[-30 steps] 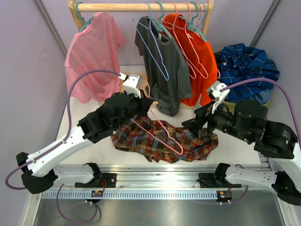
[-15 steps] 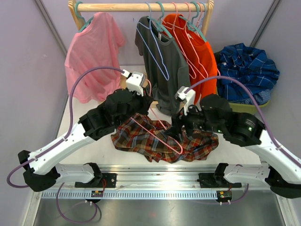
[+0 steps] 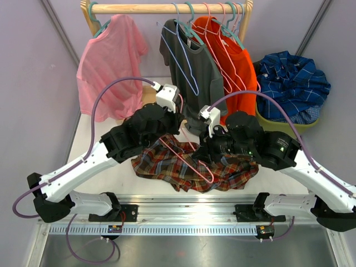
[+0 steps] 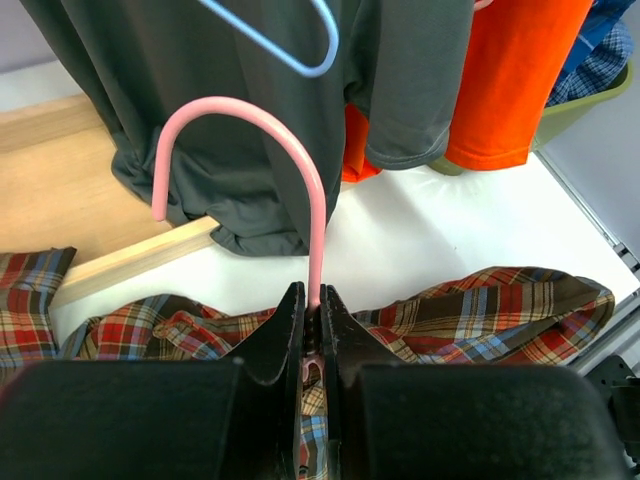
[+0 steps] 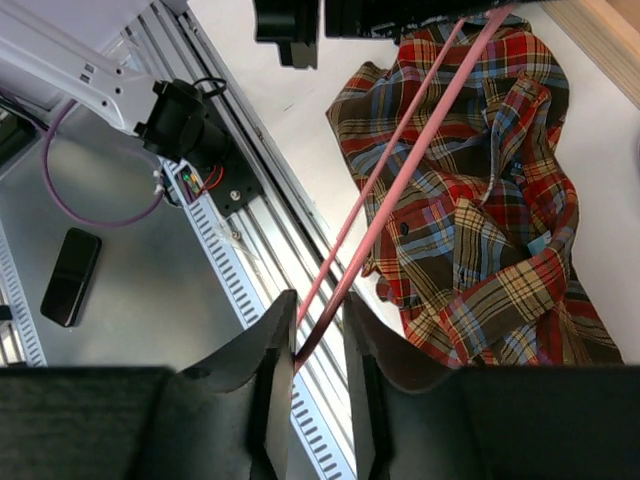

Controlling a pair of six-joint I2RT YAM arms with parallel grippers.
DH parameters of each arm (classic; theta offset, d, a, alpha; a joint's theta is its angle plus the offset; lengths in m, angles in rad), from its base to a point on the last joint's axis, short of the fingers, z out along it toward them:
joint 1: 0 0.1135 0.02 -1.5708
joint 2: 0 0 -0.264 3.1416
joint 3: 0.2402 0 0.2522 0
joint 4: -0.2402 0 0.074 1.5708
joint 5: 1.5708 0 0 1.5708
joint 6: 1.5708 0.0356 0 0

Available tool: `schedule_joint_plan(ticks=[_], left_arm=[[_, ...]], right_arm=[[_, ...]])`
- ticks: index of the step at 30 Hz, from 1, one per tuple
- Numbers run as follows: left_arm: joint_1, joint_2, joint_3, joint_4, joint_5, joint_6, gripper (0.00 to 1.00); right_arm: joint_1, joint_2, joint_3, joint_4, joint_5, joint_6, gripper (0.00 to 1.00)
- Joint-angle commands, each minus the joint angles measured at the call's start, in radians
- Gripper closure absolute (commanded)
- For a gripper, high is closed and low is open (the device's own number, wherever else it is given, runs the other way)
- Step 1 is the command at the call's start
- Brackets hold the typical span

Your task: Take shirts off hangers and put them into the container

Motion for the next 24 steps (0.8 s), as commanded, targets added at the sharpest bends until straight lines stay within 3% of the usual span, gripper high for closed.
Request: schedule_joint_plan(ticks=[1,3,9,11,14,15,24], left_arm=[[-0.009,-0.022,0.076,0.057,-0.029,0.018,1.0],[-0.015,-0.033,0.085,0.051,-0.027,0.017,1.0],[-0.024,-0.045,0.108,0.037,-0.032,0.023,1.0],[-0.024,-0.053,0.105,0.034,-0.036,0.023,1.0],[-0.024,-0.085,0.084,0.048,-0.036,0.021,0.8],[-0.024,-0.103,0.069,0.052,-0.039,0.021,0.68],[-0.022,-0.169,0.036,0.062,-0.088,0.025,0.27]], right_arm=[[-0.002,0.013,-0.004,0.036,-0.015,0.002,0.72],[-0.002,0.019,-0.005,0.037,-0.014,0.002,0.74],[-0.002,0.032,-0.002,0.039,0.009,-0.001,0.97],[-0.002,0.027,0.002,0.036,0.029,-0.003,1.0],[-0.002,0.022,0.01,0.031,0.06,-0.007,1.0],[-0.001,0.022,0.013,0.032,0.066,-0.011,1.0],[-0.002,0.022,0.041,0.048,0.115,-0.029,1.0]])
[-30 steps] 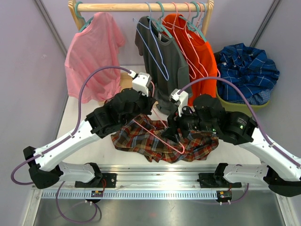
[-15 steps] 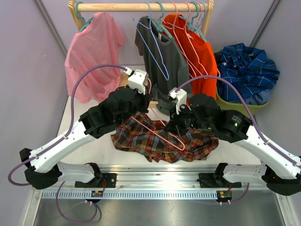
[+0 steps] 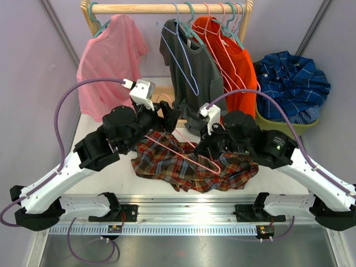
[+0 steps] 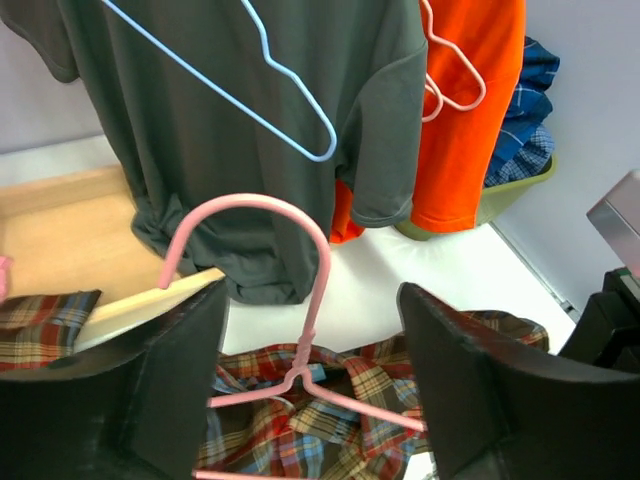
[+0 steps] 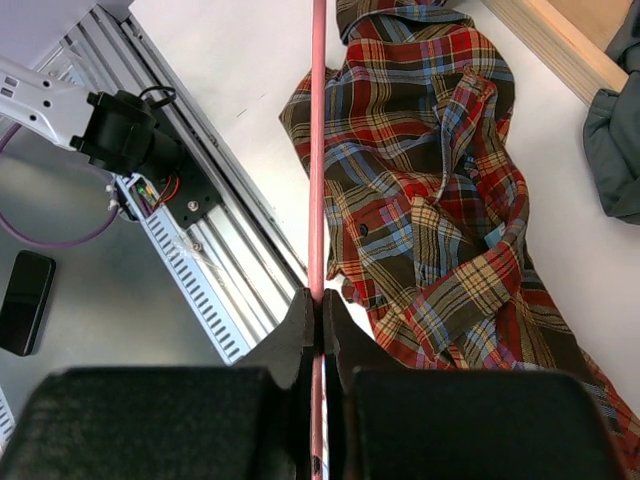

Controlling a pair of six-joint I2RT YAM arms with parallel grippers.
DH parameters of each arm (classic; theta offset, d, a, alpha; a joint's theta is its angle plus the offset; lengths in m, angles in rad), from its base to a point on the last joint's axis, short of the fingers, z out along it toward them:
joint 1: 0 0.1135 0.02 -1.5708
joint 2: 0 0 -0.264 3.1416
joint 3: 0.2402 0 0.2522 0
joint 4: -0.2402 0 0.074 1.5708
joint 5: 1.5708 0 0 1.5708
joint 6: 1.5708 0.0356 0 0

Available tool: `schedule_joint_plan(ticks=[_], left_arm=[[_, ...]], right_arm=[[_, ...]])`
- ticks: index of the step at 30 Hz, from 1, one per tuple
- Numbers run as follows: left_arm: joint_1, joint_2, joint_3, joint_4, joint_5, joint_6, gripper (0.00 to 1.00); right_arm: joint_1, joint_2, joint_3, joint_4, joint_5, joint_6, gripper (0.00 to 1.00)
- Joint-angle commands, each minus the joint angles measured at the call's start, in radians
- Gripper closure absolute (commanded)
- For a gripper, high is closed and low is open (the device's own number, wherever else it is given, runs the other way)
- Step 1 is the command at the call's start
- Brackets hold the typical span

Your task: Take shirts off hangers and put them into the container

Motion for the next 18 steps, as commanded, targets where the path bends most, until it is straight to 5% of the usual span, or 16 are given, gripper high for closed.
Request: schedule_joint_plan(ticks=[1,2,3,18], left_arm=[[-0.004,-0.036,-0.002,0.043,-0.048,0.0,0.21],[-0.004,-0.056,-0.001,0.04,-0.057,0.004,0.05],[-0.004,-0.074,-0.001,0.035,-0.077,0.01,0.01],[-0.006,-0.375,-0.194,-0.059,-0.209,-0.065,0.01]], right_arm=[[0.009,-0.002,0.046,0.054,0.035,-0.026,1.0],[0.007,-0.002,0.047,0.054,0.043,-0.026,1.0],[0.009,-0.004,0.053,0.055,0.053,-0.027,1.0],[0.007,0.289,0.343,0.272,0.633,-0.117,1.0]])
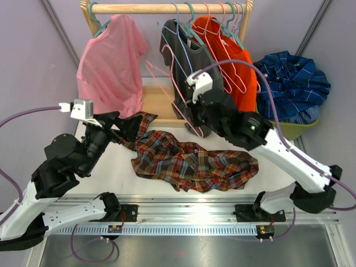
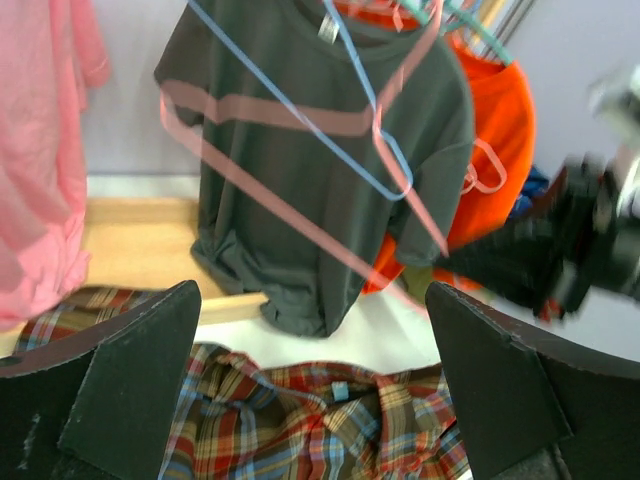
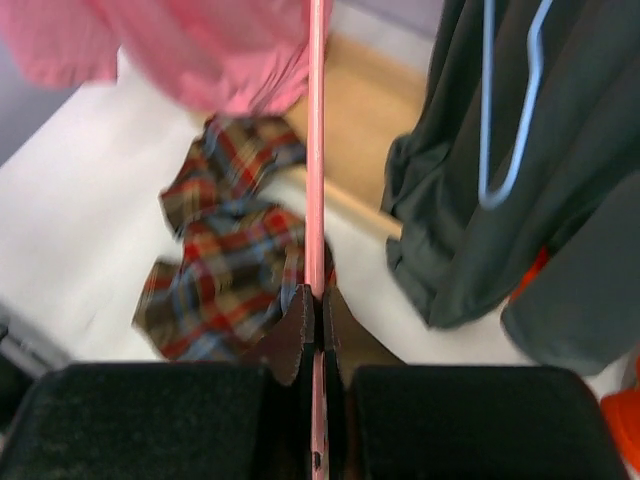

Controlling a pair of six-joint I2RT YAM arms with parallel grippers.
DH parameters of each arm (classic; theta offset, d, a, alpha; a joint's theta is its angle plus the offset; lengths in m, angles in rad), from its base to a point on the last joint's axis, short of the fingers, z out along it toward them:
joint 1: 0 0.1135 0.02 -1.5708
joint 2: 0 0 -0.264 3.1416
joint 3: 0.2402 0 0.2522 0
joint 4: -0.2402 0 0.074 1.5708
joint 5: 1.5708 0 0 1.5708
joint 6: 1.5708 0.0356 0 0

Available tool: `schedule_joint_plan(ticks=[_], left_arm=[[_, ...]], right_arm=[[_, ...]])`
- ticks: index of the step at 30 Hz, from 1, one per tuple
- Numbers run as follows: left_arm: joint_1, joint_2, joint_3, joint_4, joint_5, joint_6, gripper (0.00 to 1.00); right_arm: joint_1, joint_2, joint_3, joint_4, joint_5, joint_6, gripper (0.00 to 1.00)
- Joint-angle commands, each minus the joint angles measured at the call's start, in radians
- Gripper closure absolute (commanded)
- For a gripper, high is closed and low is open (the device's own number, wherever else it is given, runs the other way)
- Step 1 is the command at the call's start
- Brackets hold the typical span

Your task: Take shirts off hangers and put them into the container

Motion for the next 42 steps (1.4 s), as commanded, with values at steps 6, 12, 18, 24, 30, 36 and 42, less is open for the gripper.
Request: schedule_joint_plan(ticks=[6,12,18,24,30,36,42], left_arm=[[-0.005,-0.038,-0.098,-0.076,-0.055,-0.085,0.01],[-0.005,-0.071,-0.136,-0.111,-0.055,-0.123,0.01],[-0.005,-0.101,-0.172,-0.128,-0.049,-0.156,0.01],[-0.005,-0.107,-0.193,-0.13,-0.037,-0.179,0.01],[-0.005,-0.092,-0.19,-0.125,-0.035,-0.185,0.01],[-0.005,-0.084,-0.193,-0.117,-0.036,-0.185,0.01],[-0.005,-0.087,-0.192,-0.121,-0.036,-0.183,0.01]], right_arm=[[0.003,0.286,0.348,0.196,0.258,-0.122,1.0],[-0.059,0.473,0.563,0.19,0.245,-0.127,1.0],[-0.147,0.596,0.736,0.176,0.217,-0.09,1.0],[-0.21,0.675,0.844,0.179,0.154,-0.072,1.0],[-0.224,0.695,0.873,0.17,0.103,-0.068,1.0],[-0.224,0.67,0.787,0.135,0.053,-0.024,1.0],[-0.224,0.589,0.648,0.112,0.039,0.037,1.0]])
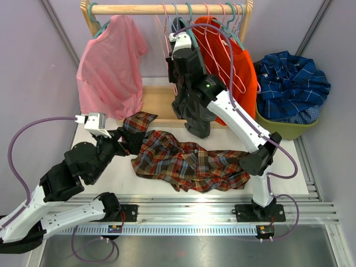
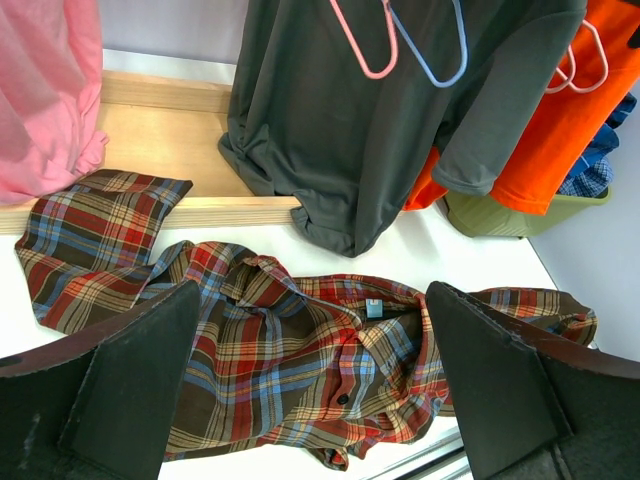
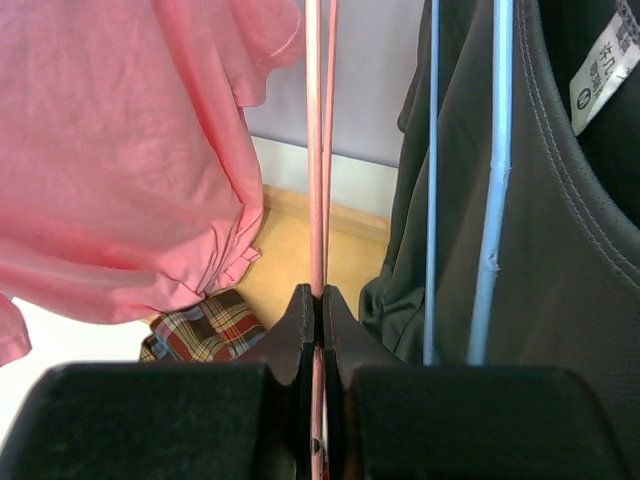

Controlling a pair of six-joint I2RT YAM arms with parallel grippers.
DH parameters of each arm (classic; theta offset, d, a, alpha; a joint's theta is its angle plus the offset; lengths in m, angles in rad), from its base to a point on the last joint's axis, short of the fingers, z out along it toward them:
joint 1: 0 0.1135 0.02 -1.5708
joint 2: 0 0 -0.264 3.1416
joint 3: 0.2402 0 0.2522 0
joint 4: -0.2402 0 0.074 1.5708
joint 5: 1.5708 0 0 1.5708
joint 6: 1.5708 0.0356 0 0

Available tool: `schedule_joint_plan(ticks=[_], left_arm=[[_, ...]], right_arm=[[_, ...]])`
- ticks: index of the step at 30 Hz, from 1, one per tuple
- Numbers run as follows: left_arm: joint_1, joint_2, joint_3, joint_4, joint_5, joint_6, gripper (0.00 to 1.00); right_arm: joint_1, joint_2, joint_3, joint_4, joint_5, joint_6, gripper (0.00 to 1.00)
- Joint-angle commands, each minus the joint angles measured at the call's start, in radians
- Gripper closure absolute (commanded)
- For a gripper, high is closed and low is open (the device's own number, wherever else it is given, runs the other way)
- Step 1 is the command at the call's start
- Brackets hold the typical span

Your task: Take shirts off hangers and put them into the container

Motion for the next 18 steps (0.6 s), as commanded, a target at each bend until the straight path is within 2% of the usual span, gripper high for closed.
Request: schedule_joint_plan(ticks=[1,2,3,4,5,8,9,11,12,13,15,16,18], left_arm=[[-0.004,0.008,0.001,0.034,-0.011,-0.008,0.01],[-0.004,0.008,0.001,0.036,-0.006,-0.01,0.01],[-0.004,0.009,0.004,0.036,-0.006,-0.008,0.01],[-0.004,0.011,0.004,0.036,-0.005,-0.007,0.01],[-0.003,0.012,0.004,0.036,-0.005,-0.007,0.01],[-0.004,0.018,0.003,0.036,-0.005,-0.001,0.01],[-0.003,0.02,0.001,0.036,-0.003,0.001,0.01],[-0.004,0.035,0.0,0.025,-0.002,0.004,0.01],[-0.004,0.041,-0.003,0.021,0.0,0.004,0.01],[-0.004,0.049,-0.006,0.013,-0.002,0.0,0.01],[-0.004,0.061,-0.017,-0.002,-0.003,-0.007,0.01],[-0.004,0.064,-0.025,-0.005,-0.002,-0.01,0.01],[-0.003,0.07,-0.06,-0.01,0.003,-0.017,0.01]], right_arm=[[-0.007,-0.104,-0.083,-0.023,-0.022,0.048,1.0],[-0.007,-0.113,-0.093,-0.023,-0.019,0.047,0.96],[-0.007,-0.129,-0.1,-0.028,-0.019,0.044,0.84],[-0.007,-0.135,-0.11,-0.034,-0.025,0.035,0.62],[-0.002,-0.145,-0.116,-0.042,-0.034,0.027,0.45],[0.033,-0.222,-0.183,-0.013,-0.018,-0.013,0.21],[0.048,-0.291,-0.218,0.007,-0.008,-0.03,0.01],[0.091,-0.375,-0.351,0.074,0.021,-0.076,0.01],[0.134,-0.471,-0.405,0.096,0.027,-0.083,0.01],[0.157,-0.522,-0.527,0.121,0.027,-0.093,0.01],[0.203,-0.662,-0.646,0.161,0.025,-0.077,0.0],[0.214,-0.704,-0.754,0.161,0.025,-0.047,0.0],[0.234,-0.803,-0.852,0.13,0.061,0.001,0.01]])
